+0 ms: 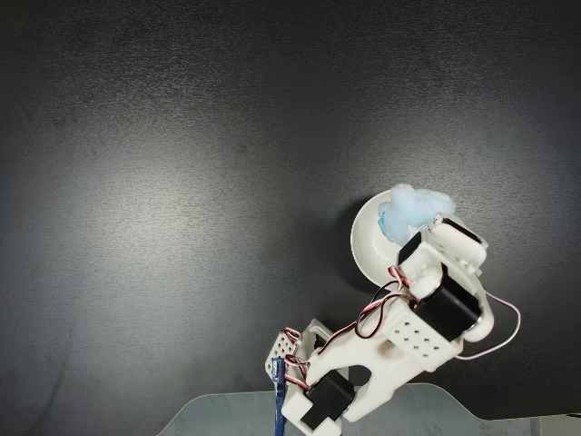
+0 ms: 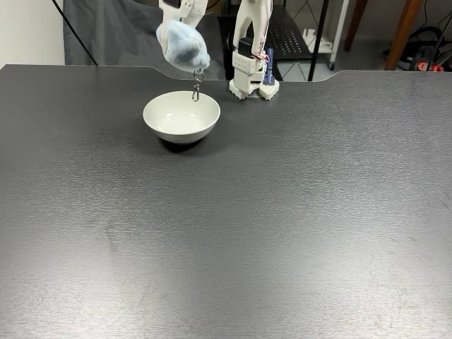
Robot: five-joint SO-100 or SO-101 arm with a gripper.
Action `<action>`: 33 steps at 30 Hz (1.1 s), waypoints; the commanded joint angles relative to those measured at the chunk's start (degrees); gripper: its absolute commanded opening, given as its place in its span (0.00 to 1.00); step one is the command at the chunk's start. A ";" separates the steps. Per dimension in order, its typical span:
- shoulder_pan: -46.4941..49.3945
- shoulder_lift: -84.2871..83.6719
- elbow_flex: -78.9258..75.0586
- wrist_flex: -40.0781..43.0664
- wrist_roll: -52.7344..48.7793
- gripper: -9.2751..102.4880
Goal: Grasp a skyblue doll and put it in the white bowl.
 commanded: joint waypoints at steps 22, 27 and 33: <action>0.35 14.77 8.35 2.90 -0.26 0.09; -0.18 14.85 8.00 2.90 -0.35 0.09; -0.18 14.85 8.17 2.90 -0.35 0.09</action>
